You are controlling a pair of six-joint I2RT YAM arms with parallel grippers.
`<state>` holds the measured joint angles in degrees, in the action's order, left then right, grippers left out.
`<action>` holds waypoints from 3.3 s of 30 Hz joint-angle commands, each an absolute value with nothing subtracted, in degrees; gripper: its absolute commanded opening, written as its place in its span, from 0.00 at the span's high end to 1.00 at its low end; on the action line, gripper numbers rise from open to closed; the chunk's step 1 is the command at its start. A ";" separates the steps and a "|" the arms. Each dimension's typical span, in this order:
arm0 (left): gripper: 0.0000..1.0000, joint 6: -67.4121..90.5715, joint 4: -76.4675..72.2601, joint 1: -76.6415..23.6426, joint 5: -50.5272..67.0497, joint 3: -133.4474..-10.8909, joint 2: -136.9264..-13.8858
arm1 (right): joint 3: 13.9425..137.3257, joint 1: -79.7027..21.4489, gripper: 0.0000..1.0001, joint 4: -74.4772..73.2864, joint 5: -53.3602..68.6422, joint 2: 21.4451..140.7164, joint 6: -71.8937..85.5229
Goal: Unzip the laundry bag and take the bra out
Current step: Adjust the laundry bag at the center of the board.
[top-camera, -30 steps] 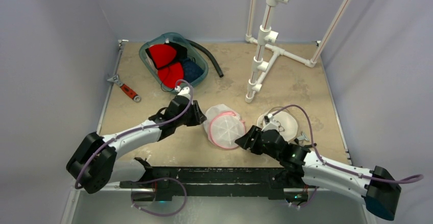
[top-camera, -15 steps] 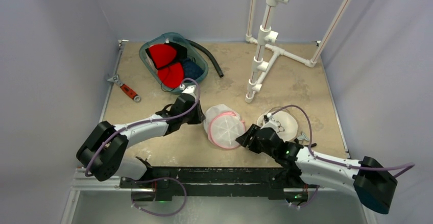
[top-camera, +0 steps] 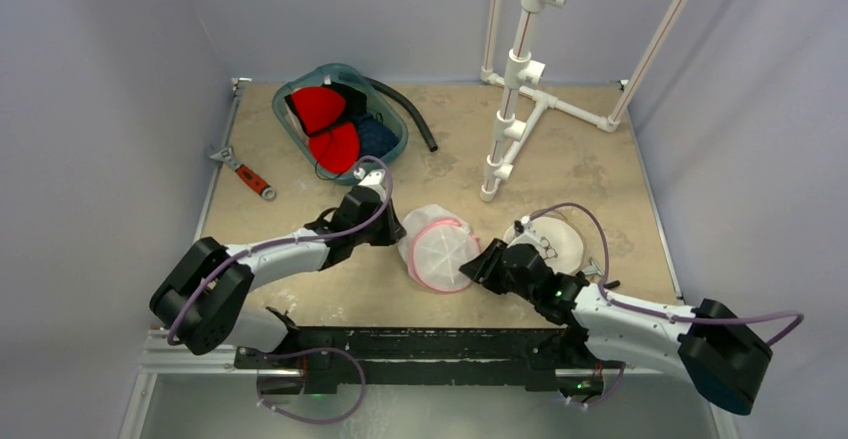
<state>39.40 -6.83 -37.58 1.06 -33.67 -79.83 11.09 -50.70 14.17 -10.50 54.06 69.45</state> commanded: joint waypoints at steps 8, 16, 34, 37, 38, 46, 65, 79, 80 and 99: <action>0.91 39.80 -12.27 -37.73 4.42 -29.54 -79.08 | 11.61 -50.23 0.45 0.09 -15.49 40.83 69.14; 0.92 40.02 -12.66 -37.75 4.93 -28.89 -78.97 | 10.49 -50.13 0.45 1.39 -15.60 43.76 69.93; 0.93 41.13 -14.46 -38.35 6.77 -27.41 -78.64 | 13.06 -49.15 0.64 17.50 -9.60 53.95 67.92; 0.93 41.34 -15.50 -38.75 7.34 -27.07 -78.55 | 14.11 -49.19 0.72 18.02 -8.60 53.79 67.36; 0.93 41.40 -15.63 -38.83 7.49 -27.05 -78.64 | 14.22 -49.15 0.75 18.52 -8.11 53.68 67.39; 0.94 42.01 -17.30 -39.62 8.13 -26.54 -79.21 | 14.32 -49.18 0.87 23.53 -5.31 55.28 68.06; 0.90 37.67 1.63 -39.70 -1.87 -31.26 -62.09 | 21.13 -48.54 0.47 14.07 -4.96 58.85 59.88; 0.88 38.09 -0.98 -39.85 2.27 -38.04 -62.35 | 32.28 -48.61 0.05 -10.08 -11.25 46.75 47.90; 0.88 39.26 -3.87 -40.17 3.69 -37.69 -63.36 | 31.80 -48.60 0.07 -9.44 -12.01 45.33 48.19; 0.98 42.49 -6.34 -53.24 -13.15 -41.78 -89.27 | 25.36 -48.59 0.32 -10.76 -17.47 28.61 50.31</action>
<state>41.43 -7.18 -54.00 -7.44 -41.80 -88.16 25.12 -48.69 -9.58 -15.77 30.55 50.50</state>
